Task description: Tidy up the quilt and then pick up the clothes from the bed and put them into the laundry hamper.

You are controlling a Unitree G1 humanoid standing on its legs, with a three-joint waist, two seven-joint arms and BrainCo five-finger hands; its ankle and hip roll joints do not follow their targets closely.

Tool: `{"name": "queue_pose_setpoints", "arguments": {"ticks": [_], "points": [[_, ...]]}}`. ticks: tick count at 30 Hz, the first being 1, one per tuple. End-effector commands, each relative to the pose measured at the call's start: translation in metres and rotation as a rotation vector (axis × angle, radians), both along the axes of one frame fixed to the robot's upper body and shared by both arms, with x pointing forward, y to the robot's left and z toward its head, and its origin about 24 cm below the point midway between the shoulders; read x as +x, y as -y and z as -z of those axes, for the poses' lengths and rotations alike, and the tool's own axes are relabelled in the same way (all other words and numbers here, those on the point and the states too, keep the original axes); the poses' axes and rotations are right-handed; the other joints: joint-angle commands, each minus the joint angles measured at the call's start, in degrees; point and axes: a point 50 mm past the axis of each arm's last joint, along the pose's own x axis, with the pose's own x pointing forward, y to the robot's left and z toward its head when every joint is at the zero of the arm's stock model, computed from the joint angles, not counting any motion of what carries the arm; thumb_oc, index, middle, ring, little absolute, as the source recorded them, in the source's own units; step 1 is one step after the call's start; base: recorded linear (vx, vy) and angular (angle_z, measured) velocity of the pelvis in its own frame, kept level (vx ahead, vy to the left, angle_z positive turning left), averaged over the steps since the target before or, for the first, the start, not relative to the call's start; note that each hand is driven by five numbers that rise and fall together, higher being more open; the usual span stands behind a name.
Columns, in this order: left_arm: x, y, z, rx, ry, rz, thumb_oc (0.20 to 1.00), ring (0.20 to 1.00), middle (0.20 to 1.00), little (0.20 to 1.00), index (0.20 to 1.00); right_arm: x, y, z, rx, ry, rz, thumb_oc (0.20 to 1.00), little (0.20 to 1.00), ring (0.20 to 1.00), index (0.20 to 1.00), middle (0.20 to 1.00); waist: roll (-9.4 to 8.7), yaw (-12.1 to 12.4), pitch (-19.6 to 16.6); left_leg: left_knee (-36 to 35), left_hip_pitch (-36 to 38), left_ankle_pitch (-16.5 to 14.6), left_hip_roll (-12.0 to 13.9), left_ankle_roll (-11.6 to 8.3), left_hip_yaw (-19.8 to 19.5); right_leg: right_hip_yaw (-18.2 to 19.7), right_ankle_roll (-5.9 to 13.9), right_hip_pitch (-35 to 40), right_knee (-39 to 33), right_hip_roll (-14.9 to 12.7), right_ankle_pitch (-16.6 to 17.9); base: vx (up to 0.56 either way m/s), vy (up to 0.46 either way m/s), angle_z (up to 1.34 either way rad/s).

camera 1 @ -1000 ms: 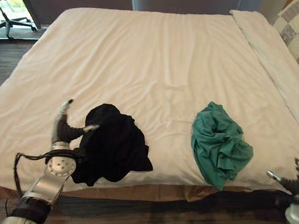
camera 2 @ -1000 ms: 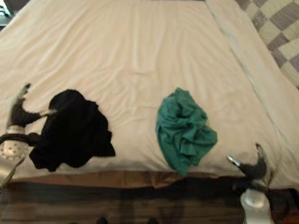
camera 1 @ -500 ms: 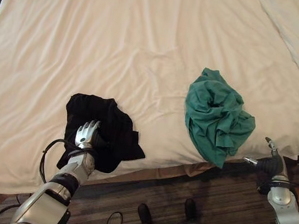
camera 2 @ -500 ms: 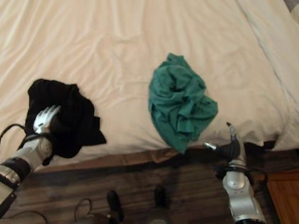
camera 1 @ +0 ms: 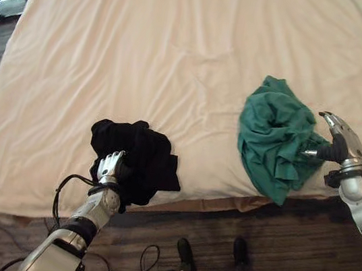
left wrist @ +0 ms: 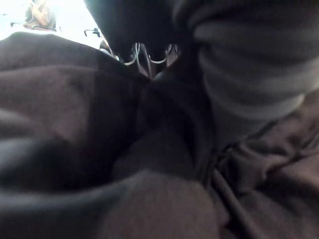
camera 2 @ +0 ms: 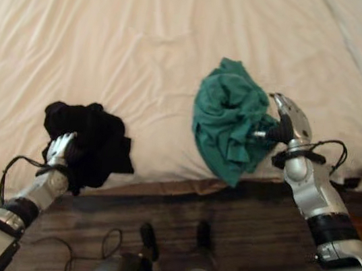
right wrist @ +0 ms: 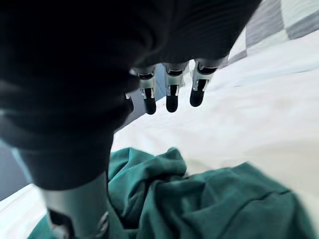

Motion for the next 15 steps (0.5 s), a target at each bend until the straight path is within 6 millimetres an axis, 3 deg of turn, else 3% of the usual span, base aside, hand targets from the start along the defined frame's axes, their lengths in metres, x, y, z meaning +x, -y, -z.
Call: {"name": "queue_pose_setpoints", "arguments": {"ticks": [1,4,7,8,9,10,11,15], "points": [[-0.104,-0.008,0.091,-0.095,-0.490,-0.091,0.200,0.200,0.200,0.200,0.200,0.019,-0.004,-0.020,-0.007,0.048,0.023,1.000,1.000,1.000,1.000,1.000,-4.91,2.9,0.0,-0.1,0.7,-2.2,4.7,-7.10,0.5,0.6,4.01,-4.5,0.2,-3.5,-2.1,0.01,-0.039,0.09],[-0.116,0.002,0.101,-0.154,-0.520,-0.101,0.200,0.200,0.200,0.200,0.200,0.036,0.006,-0.017,-0.037,-0.032,0.117,1.000,1.000,1.000,1.000,1.000,-3.55,4.2,0.2,-0.1,0.0,-1.6,4.7,-7.55,-0.1,0.1,3.84,-4.6,-0.4,-3.5,-2.0,0.00,-0.040,0.14],[-0.123,0.019,0.109,-0.206,-0.557,-0.067,0.200,0.200,0.200,0.200,0.200,0.044,0.023,0.007,-0.080,-0.204,0.271,1.000,1.000,1.000,1.000,1.000,-1.17,5.6,-0.1,-0.1,-1.1,-0.8,4.4,-8.31,-1.0,-1.1,3.66,-5.0,-0.4,-3.8,-2.3,0.00,-0.012,0.17],[-0.123,0.019,0.109,-0.206,-0.557,-0.067,0.200,0.200,0.200,0.200,0.200,0.044,0.023,0.007,-0.080,-0.204,0.270,0.533,0.533,0.533,0.533,0.533,-1.16,5.5,-0.1,-0.1,-1.1,-0.7,4.4,-8.31,-1.0,-1.1,3.66,-5.0,-0.4,-3.8,-2.3,0.01,-0.010,0.25],[-0.123,0.022,0.110,-0.207,-0.568,-0.055,0.200,0.200,0.200,0.200,0.200,0.042,0.029,0.015,-0.080,-0.256,0.305,0.200,0.200,0.200,0.200,0.200,-0.69,5.7,-0.3,-0.1,-1.1,-0.6,4.3,-8.46,-1.3,-1.5,3.62,-4.8,-0.4,-3.8,-2.4,0.02,-0.020,0.20],[-0.122,0.027,0.111,-0.225,-0.577,-0.043,0.200,0.200,0.200,0.200,0.200,0.034,0.040,0.031,-0.025,-0.333,0.368,0.200,0.200,0.200,0.200,0.200,-0.15,5.8,-0.4,-0.1,-1.0,-0.4,4.2,-8.59,-1.7,-2.1,3.57,-4.3,-0.4,-3.9,-2.6,0.02,-0.020,0.17],[-0.122,0.027,0.111,-0.225,-0.577,-0.043,0.200,0.200,0.200,0.200,0.200,0.034,0.040,0.031,-0.025,-0.333,0.368,0.200,0.200,0.200,0.200,0.200,-0.15,5.8,-0.4,-0.1,-1.0,-0.4,4.2,-8.59,-1.7,-2.1,3.57,-4.3,-0.4,-3.9,-2.6,0.02,-0.021,0.14],[-0.116,0.034,0.111,-0.197,-0.603,0.011,0.200,0.200,0.200,0.200,0.200,0.014,0.042,0.079,0.105,-0.473,0.387,0.200,0.200,0.200,0.200,0.200,-0.68,5.2,-1.0,-0.1,0.8,-1.1,4.4,-8.33,-2.0,-2.9,3.45,-1.7,-0.4,-4.0,-3.2,0.05,0.016,0.23]]}}
